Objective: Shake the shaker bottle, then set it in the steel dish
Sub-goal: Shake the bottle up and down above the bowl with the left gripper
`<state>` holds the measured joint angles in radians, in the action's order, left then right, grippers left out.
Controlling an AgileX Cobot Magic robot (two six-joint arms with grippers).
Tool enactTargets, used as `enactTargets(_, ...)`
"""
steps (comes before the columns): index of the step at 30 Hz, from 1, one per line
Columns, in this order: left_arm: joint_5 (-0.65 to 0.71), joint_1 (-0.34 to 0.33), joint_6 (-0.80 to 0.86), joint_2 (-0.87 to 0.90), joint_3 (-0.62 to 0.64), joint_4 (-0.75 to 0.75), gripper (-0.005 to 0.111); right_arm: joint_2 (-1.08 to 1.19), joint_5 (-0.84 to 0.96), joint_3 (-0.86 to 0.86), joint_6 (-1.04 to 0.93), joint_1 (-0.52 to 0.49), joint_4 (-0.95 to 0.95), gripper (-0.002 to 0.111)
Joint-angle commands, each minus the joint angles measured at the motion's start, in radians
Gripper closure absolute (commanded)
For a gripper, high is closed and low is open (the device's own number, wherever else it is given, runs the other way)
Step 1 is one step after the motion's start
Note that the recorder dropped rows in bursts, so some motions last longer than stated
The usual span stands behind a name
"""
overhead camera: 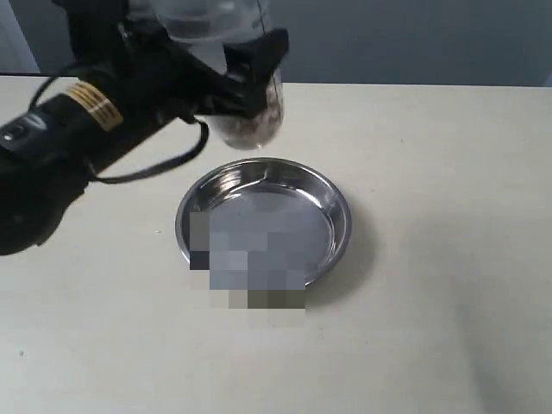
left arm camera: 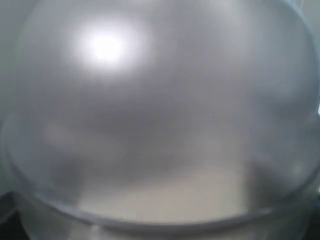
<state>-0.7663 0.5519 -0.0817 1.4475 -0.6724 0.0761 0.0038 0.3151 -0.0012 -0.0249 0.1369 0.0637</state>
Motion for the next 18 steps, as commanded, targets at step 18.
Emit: enactTargets(18,-0.01,-0.001,-0.072,-0.052,-0.014,-0.165,0.106,-0.004,-0.01,0.001,-0.001,0.004,-0.004,0.109)
